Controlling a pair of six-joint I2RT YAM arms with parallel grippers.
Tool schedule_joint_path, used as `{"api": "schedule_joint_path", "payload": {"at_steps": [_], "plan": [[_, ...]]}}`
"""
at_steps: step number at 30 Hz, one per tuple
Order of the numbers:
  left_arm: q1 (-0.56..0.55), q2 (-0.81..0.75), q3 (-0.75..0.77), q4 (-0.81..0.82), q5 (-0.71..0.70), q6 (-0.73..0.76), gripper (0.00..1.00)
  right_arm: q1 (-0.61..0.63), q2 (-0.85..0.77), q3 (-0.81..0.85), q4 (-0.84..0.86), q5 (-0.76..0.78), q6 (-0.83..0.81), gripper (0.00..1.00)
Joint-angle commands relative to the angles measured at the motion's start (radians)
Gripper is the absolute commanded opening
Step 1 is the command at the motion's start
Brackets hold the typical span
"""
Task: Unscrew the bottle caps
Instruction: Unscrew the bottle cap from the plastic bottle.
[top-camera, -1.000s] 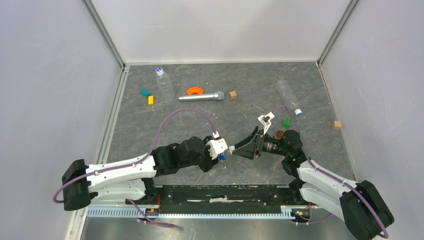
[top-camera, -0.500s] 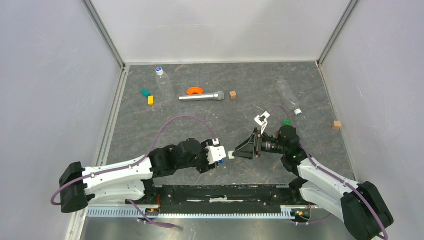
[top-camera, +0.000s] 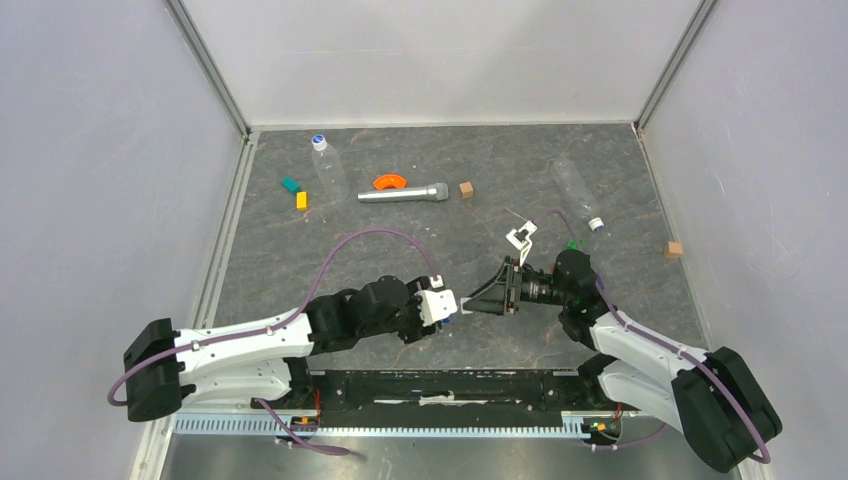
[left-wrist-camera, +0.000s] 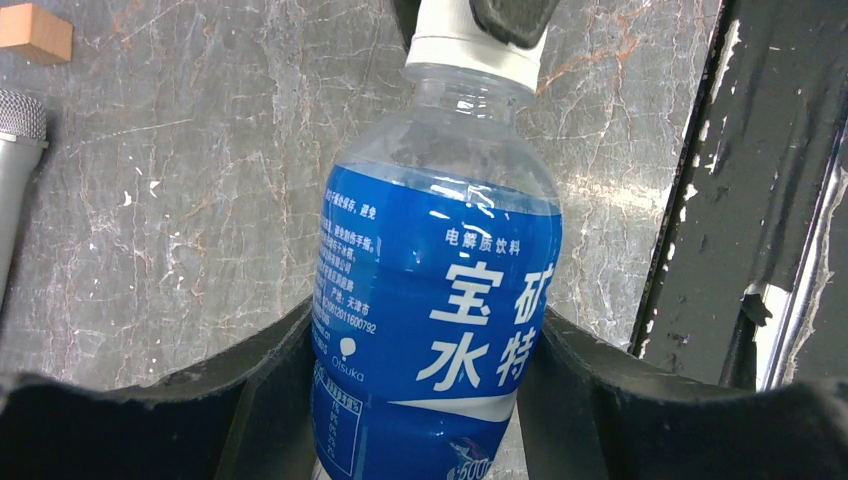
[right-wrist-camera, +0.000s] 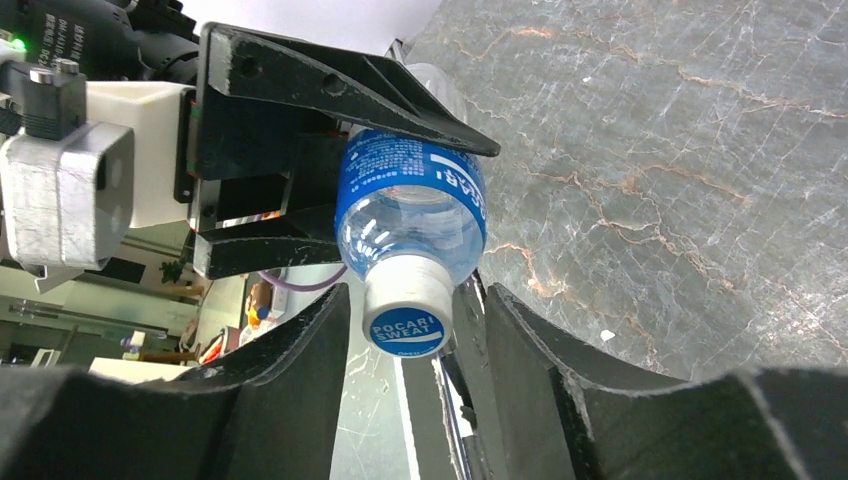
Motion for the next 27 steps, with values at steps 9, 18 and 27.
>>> {"api": "schedule_joint_path", "payload": {"at_steps": [9, 18, 27], "plan": [[0.002, -0.019, 0.003, 0.072, -0.013, 0.024, 0.09, 0.011, 0.031, -0.007, 0.108, -0.039, 0.017, 0.27], [0.001, -0.047, -0.018, 0.083, -0.028, -0.004, 0.1, 0.012, -0.029, -0.007, 0.066, -0.055, -0.2, 0.0], [0.002, -0.082, -0.034, 0.085, 0.04, -0.016, 0.11, 0.028, -0.131, -0.064, 0.065, 0.038, -0.517, 0.0]]}}
